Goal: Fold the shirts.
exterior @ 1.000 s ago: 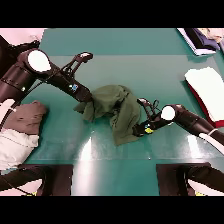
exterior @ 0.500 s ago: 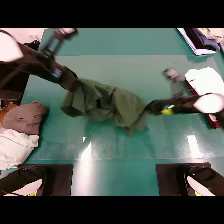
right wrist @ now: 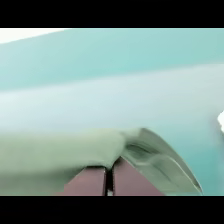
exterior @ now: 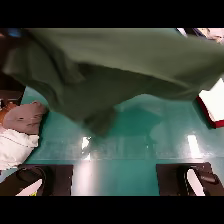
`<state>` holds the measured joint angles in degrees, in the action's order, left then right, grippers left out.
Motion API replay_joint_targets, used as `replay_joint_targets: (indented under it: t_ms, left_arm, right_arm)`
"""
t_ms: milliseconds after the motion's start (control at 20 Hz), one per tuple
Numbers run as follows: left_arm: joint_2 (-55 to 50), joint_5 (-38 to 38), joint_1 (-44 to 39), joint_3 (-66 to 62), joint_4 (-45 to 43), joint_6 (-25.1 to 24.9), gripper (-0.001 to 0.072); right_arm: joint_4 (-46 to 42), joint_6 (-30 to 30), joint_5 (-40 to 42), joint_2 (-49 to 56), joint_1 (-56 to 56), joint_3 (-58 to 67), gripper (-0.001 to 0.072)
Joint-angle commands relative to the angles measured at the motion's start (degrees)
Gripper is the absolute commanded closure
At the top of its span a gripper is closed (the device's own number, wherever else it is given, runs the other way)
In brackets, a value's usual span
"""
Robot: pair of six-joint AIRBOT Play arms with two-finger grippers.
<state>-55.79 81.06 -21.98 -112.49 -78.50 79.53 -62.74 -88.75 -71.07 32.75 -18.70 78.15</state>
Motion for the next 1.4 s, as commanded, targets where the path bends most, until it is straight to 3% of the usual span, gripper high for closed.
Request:
replay_joint_targets:
  t_ms: [0,250,400,700,900,1050,1350]
  left_arm:
    - [2.67,-0.11,0.00,-5.57,2.97,3.02,0.0680]
    - [6.14,-6.23,0.00,-6.91,19.08,2.99,0.0681]
    - [5.99,-7.85,0.00,-7.10,21.53,2.95,0.0681]
    - [0.63,-7.98,0.00,1.22,0.81,3.06,0.0681]
    - [-11.28,-6.58,0.00,5.84,-4.33,2.99,0.0681]
    - [-23.06,-6.08,0.02,5.86,-4.83,2.97,0.0681]
    - [-38.07,-8.50,0.02,5.84,-9.46,4.44,0.0680]
  right_arm:
    - [-0.24,0.57,-6.32,-1.81,-7.23,8.39,0.0695]
    - [-0.22,0.50,-11.78,2.78,-7.58,20.37,0.0695]
    - [-0.17,-0.33,-17.68,8.00,-7.58,26.95,0.0695]
    - [0.24,-4.33,-27.28,22.82,-7.52,31.23,0.0695]
    - [0.02,-4.20,-29.81,32.96,-1.62,24.02,0.0695]
    - [-2.14,-0.98,-23.91,39.06,5.60,14.47,0.0696]
    - [-9.35,-0.74,1.05,46.77,13.42,2.89,0.0694]
